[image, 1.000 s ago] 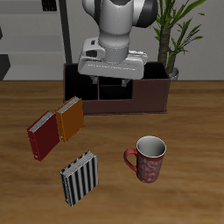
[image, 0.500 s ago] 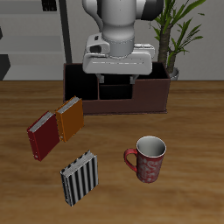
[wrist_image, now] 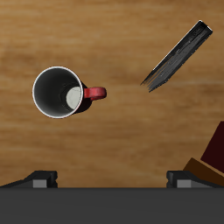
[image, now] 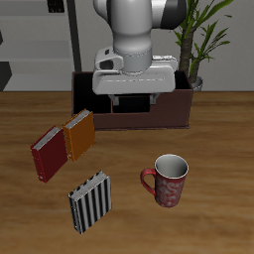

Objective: Place the striped book into the back desk caddy's right compartment

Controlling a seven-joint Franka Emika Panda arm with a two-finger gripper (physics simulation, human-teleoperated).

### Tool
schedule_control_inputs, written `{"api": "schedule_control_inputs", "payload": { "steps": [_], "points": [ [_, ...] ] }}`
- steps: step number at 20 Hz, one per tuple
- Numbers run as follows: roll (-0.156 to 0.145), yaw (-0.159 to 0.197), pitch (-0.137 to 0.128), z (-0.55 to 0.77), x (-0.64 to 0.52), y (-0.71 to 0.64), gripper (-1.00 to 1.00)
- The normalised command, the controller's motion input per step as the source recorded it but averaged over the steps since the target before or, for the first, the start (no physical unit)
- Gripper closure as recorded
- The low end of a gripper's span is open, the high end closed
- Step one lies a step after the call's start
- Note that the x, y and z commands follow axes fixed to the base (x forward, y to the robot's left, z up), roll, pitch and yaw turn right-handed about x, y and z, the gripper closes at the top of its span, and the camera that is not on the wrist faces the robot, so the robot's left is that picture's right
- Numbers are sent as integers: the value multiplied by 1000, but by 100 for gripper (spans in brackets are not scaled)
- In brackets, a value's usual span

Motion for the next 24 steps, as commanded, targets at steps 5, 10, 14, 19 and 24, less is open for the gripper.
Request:
{"api": "schedule_control_inputs", "payload": {
  "steps": [5,10,14,19,24],
  "points": [
    [13,40,-34,-34,412,-64,-100],
    [59,15,-67,-26,423,-109,-100],
    [-64,-38,-35,-4,478,-403,-100],
    [-77,-59,-41,-10,278,-261,-100],
    [-72,-97,-38,-36,241,-269,-100]
  ]
}}
